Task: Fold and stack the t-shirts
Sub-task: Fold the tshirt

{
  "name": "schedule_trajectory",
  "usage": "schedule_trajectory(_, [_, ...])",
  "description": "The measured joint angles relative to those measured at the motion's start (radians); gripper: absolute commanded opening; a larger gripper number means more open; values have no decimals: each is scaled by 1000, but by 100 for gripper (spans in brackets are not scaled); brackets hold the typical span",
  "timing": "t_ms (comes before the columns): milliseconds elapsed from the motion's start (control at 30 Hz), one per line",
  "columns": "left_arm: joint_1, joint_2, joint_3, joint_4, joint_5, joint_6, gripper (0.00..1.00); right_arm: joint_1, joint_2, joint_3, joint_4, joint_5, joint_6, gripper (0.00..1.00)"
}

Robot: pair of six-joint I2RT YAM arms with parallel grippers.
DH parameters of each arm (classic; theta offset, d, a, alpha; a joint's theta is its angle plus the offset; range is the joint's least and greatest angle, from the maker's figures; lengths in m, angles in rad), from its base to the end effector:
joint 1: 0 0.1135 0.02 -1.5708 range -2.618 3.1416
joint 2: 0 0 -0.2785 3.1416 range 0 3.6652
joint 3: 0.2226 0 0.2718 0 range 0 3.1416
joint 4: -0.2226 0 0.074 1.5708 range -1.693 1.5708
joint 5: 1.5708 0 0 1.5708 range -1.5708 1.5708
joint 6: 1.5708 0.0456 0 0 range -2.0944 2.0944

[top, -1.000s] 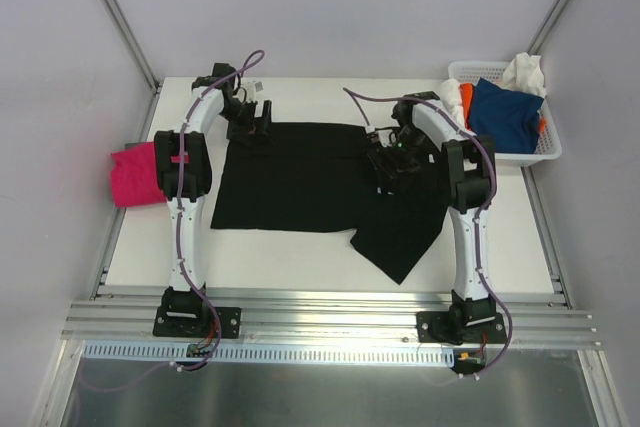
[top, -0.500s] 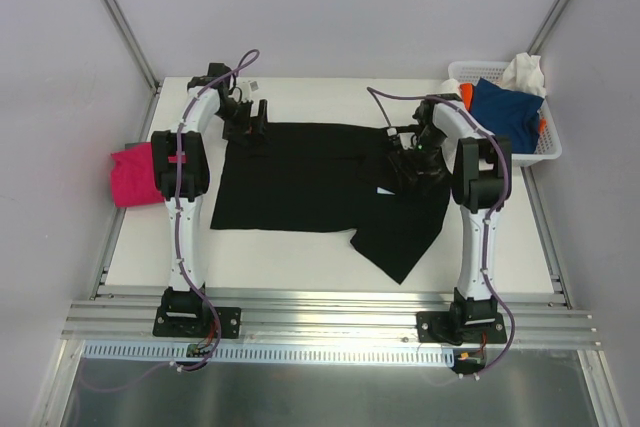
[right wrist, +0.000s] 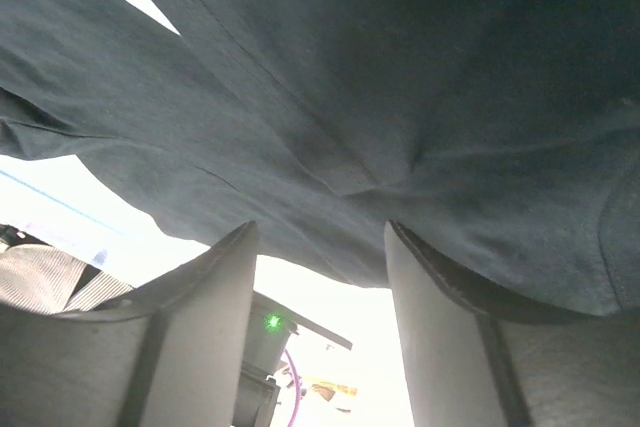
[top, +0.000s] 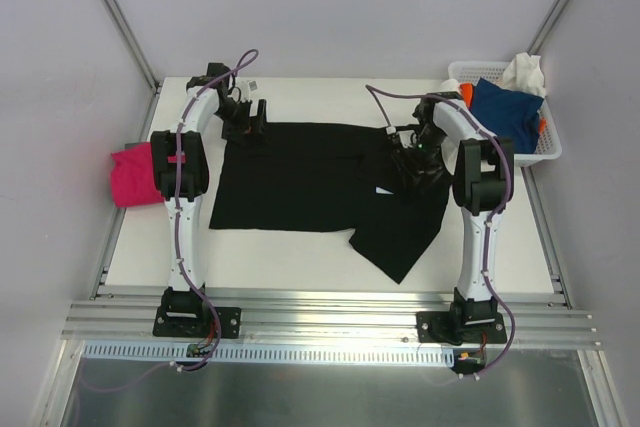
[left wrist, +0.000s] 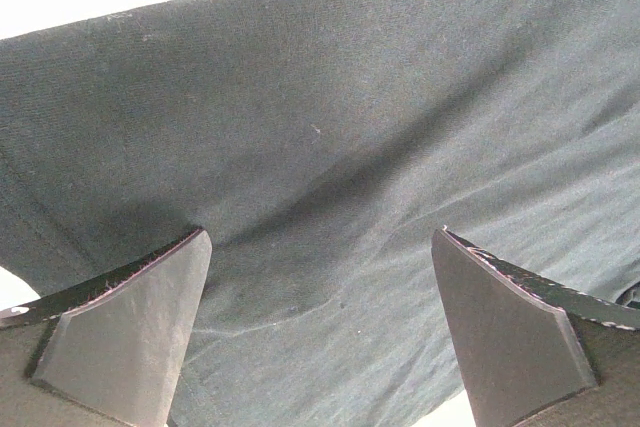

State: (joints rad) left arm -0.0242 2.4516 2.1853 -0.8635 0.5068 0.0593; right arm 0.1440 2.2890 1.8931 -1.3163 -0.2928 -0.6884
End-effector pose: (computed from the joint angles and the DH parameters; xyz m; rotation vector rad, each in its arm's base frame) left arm 0.5542 -0.0356 0.1759 0.2611 2.6095 -0.6676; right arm 0.4478 0.0782 0.1599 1.2023 -2.7986 -0.4906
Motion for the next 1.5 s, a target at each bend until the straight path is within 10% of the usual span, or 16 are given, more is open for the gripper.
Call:
schedule_trajectory(300, [0, 0, 0, 0, -1, 0, 95, 44, 37, 1, 2, 1, -11, 50])
schedule_trajectory(667, [0, 0, 0, 0, -2, -1, 96, 48, 46, -22, 3, 81, -24, 1])
schedule_trajectory(1033, [0, 0, 0, 1, -1, -1, 96, 48, -4, -56, 14, 149, -23, 3])
schedule_trajectory(1100, [0, 0, 0, 1, -1, -2, 95, 49, -33, -61, 14, 153, -18, 40])
schedule_trajectory(1167, [0, 0, 0, 1, -1, -6, 96, 51, -56, -63, 20, 156, -11, 53])
schedule_trajectory(1500, [0, 0, 0, 2, -2, -15, 96, 103, -5, -32, 30, 162, -16, 51])
